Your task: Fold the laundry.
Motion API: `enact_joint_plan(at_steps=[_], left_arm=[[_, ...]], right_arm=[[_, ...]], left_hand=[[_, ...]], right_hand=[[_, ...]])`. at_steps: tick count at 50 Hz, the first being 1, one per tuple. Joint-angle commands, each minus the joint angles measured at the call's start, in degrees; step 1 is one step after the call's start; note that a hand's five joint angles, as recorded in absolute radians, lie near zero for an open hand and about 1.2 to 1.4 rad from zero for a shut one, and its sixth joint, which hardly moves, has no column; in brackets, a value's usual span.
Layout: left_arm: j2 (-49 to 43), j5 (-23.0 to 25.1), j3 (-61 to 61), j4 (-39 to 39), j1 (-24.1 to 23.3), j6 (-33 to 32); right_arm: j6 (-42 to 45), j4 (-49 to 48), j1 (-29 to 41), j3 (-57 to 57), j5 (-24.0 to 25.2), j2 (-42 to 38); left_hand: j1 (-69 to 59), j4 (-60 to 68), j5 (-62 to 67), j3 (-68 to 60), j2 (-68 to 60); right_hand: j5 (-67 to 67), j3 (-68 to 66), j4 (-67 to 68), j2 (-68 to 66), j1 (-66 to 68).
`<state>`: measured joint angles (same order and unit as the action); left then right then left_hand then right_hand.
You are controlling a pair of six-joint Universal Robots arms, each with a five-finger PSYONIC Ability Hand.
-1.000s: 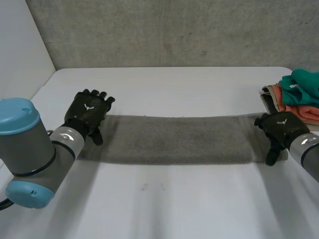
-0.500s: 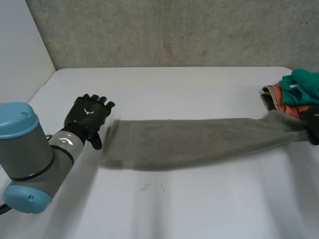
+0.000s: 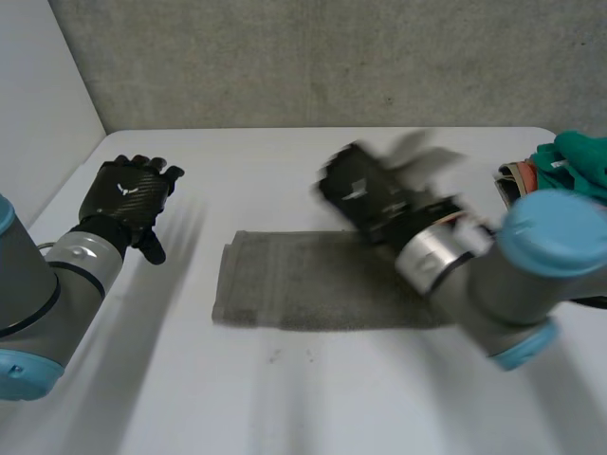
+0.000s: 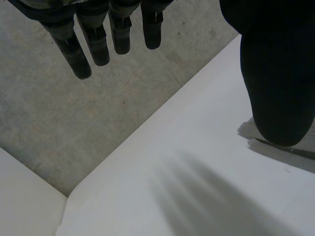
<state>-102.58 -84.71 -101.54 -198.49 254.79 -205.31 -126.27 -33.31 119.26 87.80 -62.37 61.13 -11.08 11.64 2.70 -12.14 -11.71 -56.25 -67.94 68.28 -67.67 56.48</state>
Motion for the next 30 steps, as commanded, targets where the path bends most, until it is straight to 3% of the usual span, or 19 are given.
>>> enact_joint_plan(at_steps=[1, 5, 10, 11, 13, 14, 15, 17, 20, 21, 25, 28, 30], left_arm=[[-0.1, 0.1, -0.5, -0.2, -0.2, 0.3], [-0.5, 0.1, -0.5, -0.2, -0.3, 0.3], [-0.7, 0.1, -0.2, -0.3, -0.5, 0.3], [-0.8, 0.1, -0.1, -0.3, -0.6, 0.3], [-1.1, 0.0, 0.3, -0.4, -0.9, 0.3], [-1.3, 0.0, 0.4, -0.4, -1.0, 0.3], [-1.5, 0.0, 0.5, -0.5, -1.1, 0.3], [-2.2, 0.0, 1.3, -0.7, -1.8, 0.3], [-3.1, -0.1, 2.7, -0.8, -4.1, 0.4], [-3.4, -0.1, 3.0, -0.9, -4.6, 0.4], [-4.7, -0.2, 4.6, -1.0, -7.4, 0.4], [-6.1, -0.3, 5.7, -1.1, -9.7, 0.4], [-7.2, -0.4, 6.5, -1.1, -11.2, 0.4]], right_arm=[[-3.1, -1.1, 10.3, -10.8, 5.0, -14.7], [-3.2, -1.1, 13.7, -13.1, 6.1, -19.3], [-4.0, -1.0, 14.6, -13.0, 5.1, -19.6], [-5.1, -0.8, 14.5, -12.7, 5.1, -19.1], [-6.9, -0.8, 14.4, -12.0, 5.1, -18.2], [-8.9, -0.7, 14.4, -11.3, 4.7, -16.6], [-10.0, -0.5, 14.4, -10.6, 4.4, -15.5], [-12.5, -0.4, 14.3, -9.4, 3.1, -13.1], [-17.9, 1.0, 13.6, -7.2, -3.4, -8.5], [-21.3, 2.8, 12.5, -6.3, -8.3, -6.5], [-29.4, 10.9, 8.3, -4.7, -19.3, -2.4], [-33.8, 20.3, 5.4, -3.8, -23.2, -0.1], [-35.0, 24.8, 4.0, -3.2, -23.3, 0.3]], left_hand=[[1.1, -1.6, -2.7, 2.1, 1.7], [1.1, -1.6, -2.7, 2.1, 1.7], [1.1, -1.6, -2.7, 2.1, 1.7], [1.1, -1.6, -2.7, 2.1, 1.7], [1.1, -1.6, -2.7, 2.1, 1.7], [1.1, -1.6, -2.7, 2.1, 1.7], [1.1, -1.6, -2.7, 2.1, 1.7], [1.1, -1.6, -2.7, 2.1, 1.7], [1.1, -1.6, -2.7, 2.1, 1.7], [1.1, -1.6, -2.7, 2.1, 1.7], [1.1, -1.6, -2.7, 2.1, 1.7], [1.1, -1.6, -2.7, 2.1, 1.7], [1.1, -1.6, -2.7, 2.1, 1.7]], right_hand=[[-13.8, -12.1, 11.7, -12.3, 23.5], [-13.8, -12.1, 11.7, -12.3, 23.5], [-12.3, -10.6, 10.3, -10.9, 22.1], [2.4, 4.1, -4.4, 3.8, 7.4], [18.7, 20.4, -20.8, 20.2, -9.0], [43.5, 45.2, -45.5, 44.9, -33.7], [54.7, 56.4, -56.7, 56.1, -44.9], [56.2, 57.9, -58.3, 57.7, -46.5], [56.2, 57.9, -58.3, 57.7, -46.5], [56.2, 57.9, -58.3, 57.7, -46.5], [56.2, 57.9, -58.3, 57.7, -46.5], [56.2, 57.9, -58.3, 57.7, -46.5], [56.2, 57.9, -58.3, 57.7, -46.5]])
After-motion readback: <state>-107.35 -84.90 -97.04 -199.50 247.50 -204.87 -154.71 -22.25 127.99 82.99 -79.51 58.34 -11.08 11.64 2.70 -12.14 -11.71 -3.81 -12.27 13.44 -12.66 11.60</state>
